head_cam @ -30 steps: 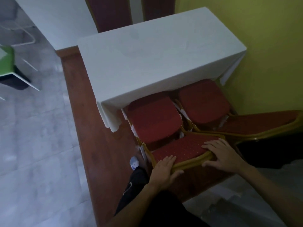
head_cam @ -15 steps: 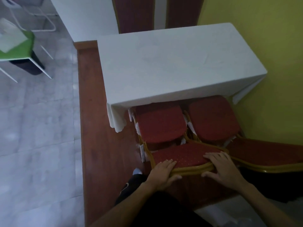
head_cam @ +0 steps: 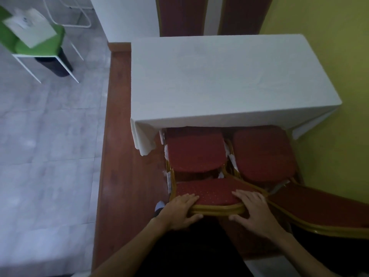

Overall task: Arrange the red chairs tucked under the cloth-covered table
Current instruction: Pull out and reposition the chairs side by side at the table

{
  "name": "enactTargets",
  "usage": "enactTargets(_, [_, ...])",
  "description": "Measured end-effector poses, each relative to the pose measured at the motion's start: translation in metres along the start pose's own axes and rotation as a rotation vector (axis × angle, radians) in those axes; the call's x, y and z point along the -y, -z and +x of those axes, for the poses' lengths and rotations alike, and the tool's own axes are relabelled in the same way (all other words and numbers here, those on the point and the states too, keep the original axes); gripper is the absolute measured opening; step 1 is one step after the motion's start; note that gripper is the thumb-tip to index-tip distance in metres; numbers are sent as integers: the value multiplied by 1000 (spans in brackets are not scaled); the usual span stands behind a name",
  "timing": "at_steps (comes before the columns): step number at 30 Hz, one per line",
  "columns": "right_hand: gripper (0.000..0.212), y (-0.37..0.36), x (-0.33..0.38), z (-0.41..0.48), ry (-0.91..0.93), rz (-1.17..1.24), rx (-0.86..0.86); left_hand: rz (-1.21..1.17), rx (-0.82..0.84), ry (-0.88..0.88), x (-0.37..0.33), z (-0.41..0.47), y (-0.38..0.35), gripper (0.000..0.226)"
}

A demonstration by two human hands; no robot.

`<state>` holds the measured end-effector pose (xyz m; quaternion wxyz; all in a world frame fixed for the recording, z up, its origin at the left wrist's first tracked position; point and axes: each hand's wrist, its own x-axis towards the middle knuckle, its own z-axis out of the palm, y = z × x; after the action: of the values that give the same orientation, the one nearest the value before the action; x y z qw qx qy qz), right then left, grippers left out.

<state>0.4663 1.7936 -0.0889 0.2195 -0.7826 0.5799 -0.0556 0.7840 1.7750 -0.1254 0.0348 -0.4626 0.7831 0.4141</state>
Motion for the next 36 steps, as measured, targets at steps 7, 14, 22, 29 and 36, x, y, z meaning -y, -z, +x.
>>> enactTargets(7, [59,-5,-54,0,195,-4,6,5,-312,193,-29,-5,-23,88])
enactTargets(14, [55,-13,-63,19,275,18,-52,-16,-454,270,-43,1,-15,88])
enactTargets(22, [57,-7,-67,27,293,2,-19,-21,-499,303,-48,7,-15,82])
enactTargets(29, [57,4,-65,28,279,53,60,-12,-503,288,-47,6,-18,81])
enactTargets(36, [69,16,-67,35,244,114,171,33,-521,258,-52,6,-27,69])
